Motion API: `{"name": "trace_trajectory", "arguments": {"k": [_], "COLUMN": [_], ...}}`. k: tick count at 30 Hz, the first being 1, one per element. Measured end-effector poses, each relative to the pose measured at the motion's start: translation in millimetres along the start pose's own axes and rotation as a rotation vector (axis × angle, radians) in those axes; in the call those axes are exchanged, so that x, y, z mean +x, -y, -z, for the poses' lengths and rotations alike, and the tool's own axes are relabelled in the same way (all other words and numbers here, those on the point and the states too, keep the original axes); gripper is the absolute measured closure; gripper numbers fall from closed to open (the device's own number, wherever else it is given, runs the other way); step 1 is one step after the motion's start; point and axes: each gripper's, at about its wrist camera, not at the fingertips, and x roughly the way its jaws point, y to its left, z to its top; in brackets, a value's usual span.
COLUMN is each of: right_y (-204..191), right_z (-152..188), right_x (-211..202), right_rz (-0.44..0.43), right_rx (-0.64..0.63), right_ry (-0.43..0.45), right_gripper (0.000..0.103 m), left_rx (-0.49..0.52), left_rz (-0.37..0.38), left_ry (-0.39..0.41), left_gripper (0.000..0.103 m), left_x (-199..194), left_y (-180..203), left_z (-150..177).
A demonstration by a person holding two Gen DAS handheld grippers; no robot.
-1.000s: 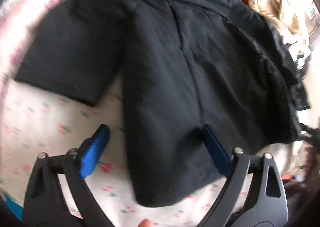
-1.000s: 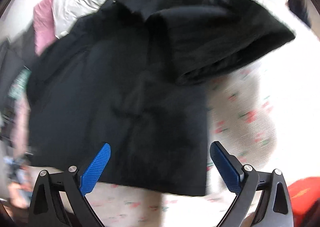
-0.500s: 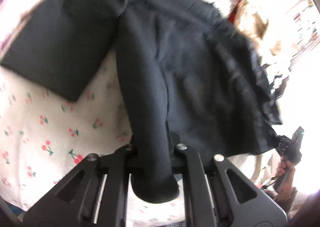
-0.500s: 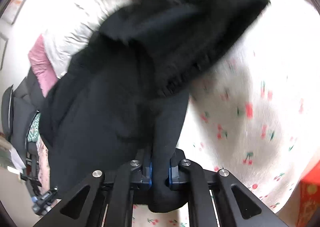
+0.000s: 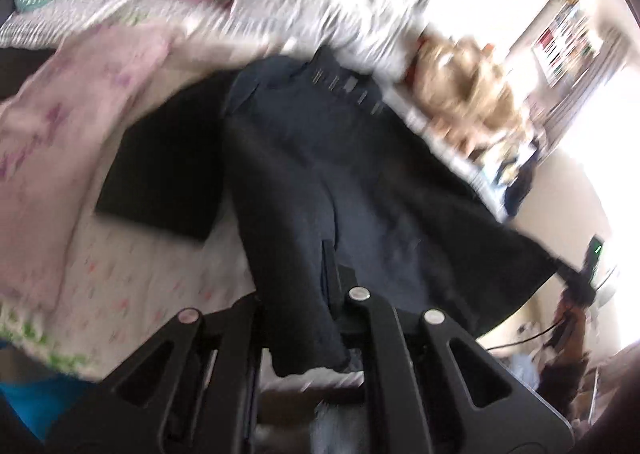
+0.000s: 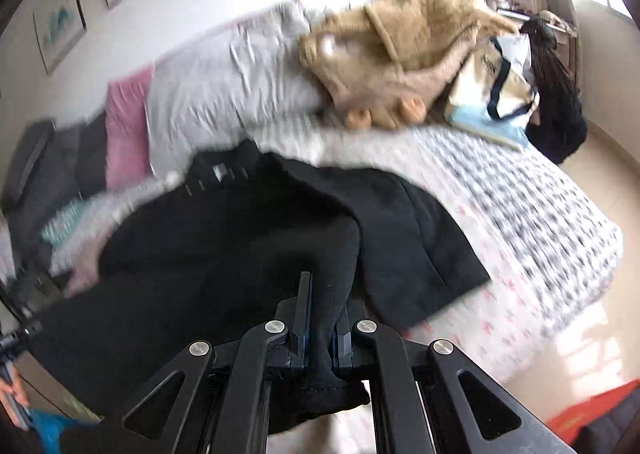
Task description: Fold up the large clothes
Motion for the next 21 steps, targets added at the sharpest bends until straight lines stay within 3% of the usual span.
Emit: {"name": "trace_trajectory", "arguments": {"k": [7,9,10,12,13,14,16,18,19,21], "right_y": [26,41,44,45,44,43,39,32,23,6], "right_z": [92,98,96,86,81,76,65,55,47,39], "right_x": [102,121,119,105,91,78,57,42,33,26], "right_rz": [0.148,0.113,0.084,0.087,0.092,0.099,0.127,0.124,0.119,0.111], "right_rx": [-0.025,0.051,0.073,0.055,0.044,0.042,0.032,0.021,0.013,-0.011], "right_ry": [-0.394,-0.486,-0.470,-0.414,-0.367,-0.334,-0.276,-0.217,-0.172,-0.113], "right_gripper": [0.095,0.092,0.092,0.092,0.088,0.084,0.073,0.047,0.025,0.020], "left_rx": [-0.059,-0.052,-0.055,-0.023,-0.002,0.017,0.066,0.106,0.125,0.154], "left_rz": [-0.194,-0.244,-0.243,-0.238,-0.259,-0.282,-0.323,-0.351,-0.364,-0.386], "left_ry": [-0.313,-0.346,-0.336,-0.285,-0.251,-0.219,-0.138,-0.084,-0.053,-0.006], "left_gripper": [0.088,0.081,0.078,0.063,0.040,0.025,0.023,0.021,0.020,0.018], "left_x": [106,121,120,107,97,89,67,52,46,38], "left_y": [-59,-60,-58,-50,-46,-44,-37,-37,-38,-45], "left_z": [62,70,67,59,55,53,43,35,31,24]}}
